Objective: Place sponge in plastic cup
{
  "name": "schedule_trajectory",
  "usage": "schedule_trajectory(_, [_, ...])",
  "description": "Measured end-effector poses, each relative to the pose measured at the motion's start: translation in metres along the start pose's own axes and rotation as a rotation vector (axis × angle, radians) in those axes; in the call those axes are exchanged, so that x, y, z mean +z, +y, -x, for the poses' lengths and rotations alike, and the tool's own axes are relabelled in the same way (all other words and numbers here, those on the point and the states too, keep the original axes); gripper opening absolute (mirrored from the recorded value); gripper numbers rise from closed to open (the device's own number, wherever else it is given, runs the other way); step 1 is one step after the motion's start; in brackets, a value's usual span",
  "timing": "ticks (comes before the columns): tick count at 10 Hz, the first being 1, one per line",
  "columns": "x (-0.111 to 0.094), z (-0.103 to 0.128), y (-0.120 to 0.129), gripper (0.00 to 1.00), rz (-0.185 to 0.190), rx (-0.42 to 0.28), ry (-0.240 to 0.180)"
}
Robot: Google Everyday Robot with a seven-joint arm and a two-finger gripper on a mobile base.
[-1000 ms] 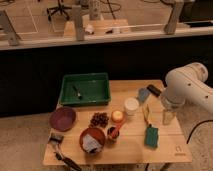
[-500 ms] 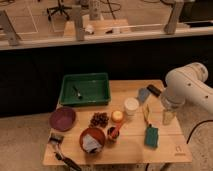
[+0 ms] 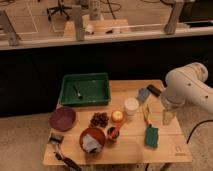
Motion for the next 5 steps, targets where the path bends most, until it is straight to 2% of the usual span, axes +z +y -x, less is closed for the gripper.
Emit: schedule_trajectory(5, [0.0010, -0.0006, -0.0008, 0.80, -0.009, -0.005, 0.005])
